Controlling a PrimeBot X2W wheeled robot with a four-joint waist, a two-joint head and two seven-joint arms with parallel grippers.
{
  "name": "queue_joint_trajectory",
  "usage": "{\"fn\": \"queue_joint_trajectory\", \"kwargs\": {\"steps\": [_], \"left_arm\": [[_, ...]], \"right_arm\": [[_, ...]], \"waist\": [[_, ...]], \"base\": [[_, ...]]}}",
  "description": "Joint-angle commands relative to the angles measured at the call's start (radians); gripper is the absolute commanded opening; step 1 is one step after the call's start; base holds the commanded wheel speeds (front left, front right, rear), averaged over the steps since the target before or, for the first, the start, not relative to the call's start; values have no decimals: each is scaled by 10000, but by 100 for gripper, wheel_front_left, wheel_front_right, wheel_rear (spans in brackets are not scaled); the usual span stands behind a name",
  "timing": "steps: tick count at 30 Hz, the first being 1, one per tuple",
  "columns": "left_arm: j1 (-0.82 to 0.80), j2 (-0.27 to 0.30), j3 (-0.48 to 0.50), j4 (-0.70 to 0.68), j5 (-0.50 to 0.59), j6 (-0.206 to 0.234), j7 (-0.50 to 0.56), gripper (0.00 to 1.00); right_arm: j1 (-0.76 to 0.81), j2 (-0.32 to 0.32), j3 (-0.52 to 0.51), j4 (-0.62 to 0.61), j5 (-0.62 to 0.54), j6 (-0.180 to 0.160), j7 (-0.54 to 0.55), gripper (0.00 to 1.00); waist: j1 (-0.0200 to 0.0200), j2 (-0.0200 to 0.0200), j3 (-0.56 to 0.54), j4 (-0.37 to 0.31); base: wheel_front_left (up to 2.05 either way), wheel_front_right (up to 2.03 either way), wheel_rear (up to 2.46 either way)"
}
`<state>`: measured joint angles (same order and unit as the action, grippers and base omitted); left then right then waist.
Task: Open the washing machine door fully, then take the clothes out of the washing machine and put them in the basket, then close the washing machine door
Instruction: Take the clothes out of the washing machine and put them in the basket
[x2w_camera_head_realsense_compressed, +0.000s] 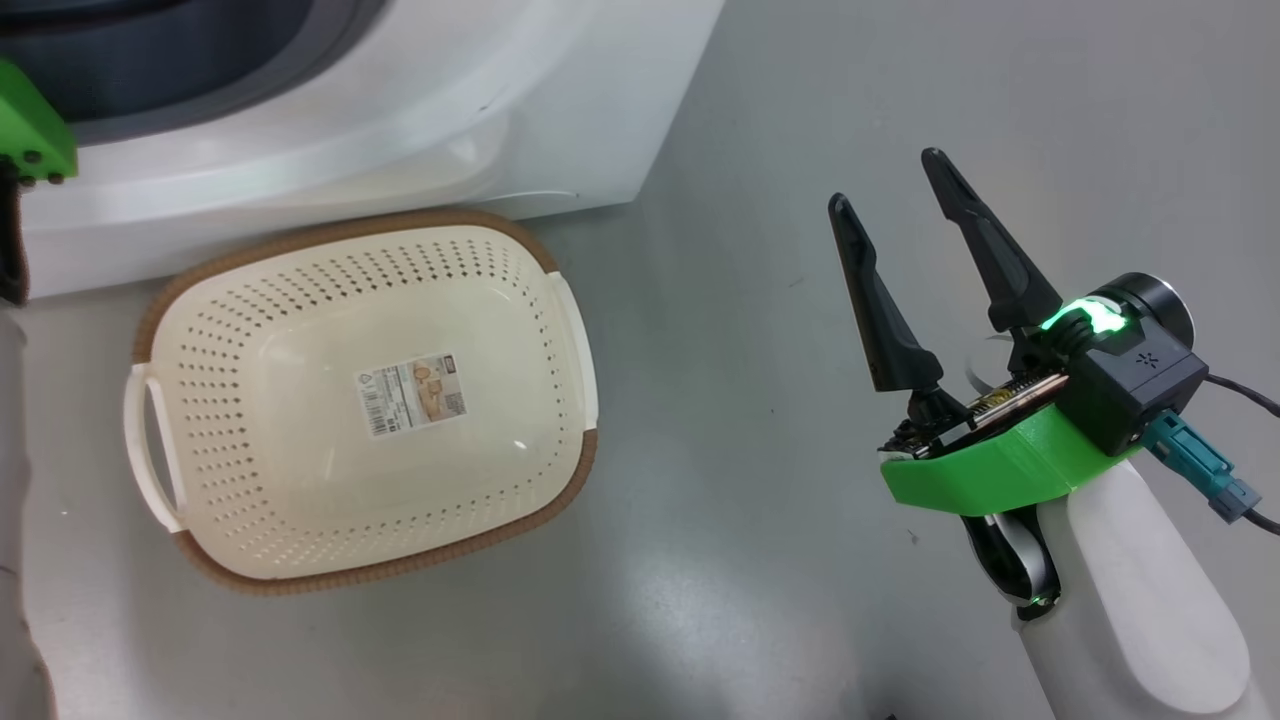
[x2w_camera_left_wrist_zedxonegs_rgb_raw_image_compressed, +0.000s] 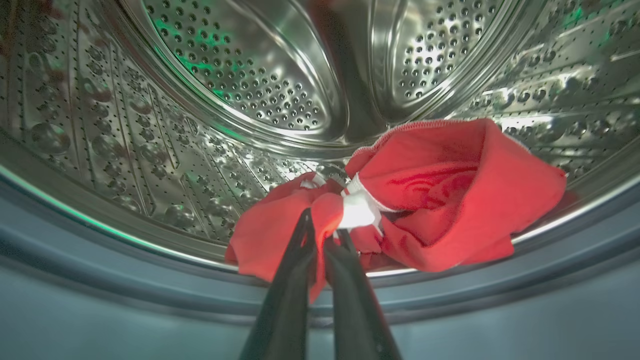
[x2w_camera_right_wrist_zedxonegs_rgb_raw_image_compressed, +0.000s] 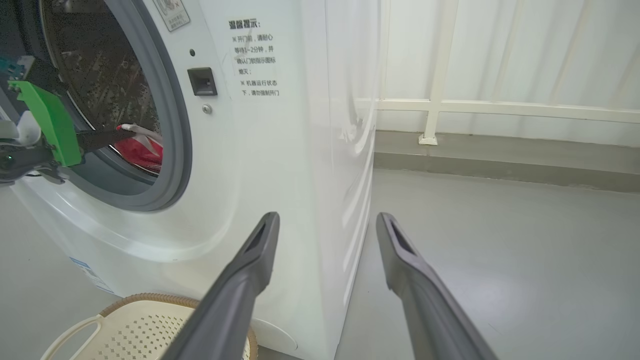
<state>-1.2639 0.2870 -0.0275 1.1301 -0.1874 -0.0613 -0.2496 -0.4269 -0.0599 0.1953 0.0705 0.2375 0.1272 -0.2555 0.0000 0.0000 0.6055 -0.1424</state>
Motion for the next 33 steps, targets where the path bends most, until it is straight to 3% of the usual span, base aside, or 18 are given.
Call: {"fn": "queue_joint_trajectory", "kwargs": {"steps": [1, 17, 33], "left_arm": [[494, 395, 302, -784, -213, -55, -116, 0], [4029, -561, 1016, -5056, -558, 164, -121, 0], [7058, -1320, 1212, -7711, -932, 148, -114, 0]], "right_arm": [[324, -2, 111, -205, -87, 35, -63, 100], [700, -203, 7, -163, -270, 35, -63, 100], [1190, -179, -223, -133, -314, 35, -63, 100]], "waist": [[0, 0, -172, 213], [0, 0, -1084, 785], [0, 0, -2205, 863]], "base": [[0, 0, 0], [0, 0, 0], [0, 0, 0]]}}
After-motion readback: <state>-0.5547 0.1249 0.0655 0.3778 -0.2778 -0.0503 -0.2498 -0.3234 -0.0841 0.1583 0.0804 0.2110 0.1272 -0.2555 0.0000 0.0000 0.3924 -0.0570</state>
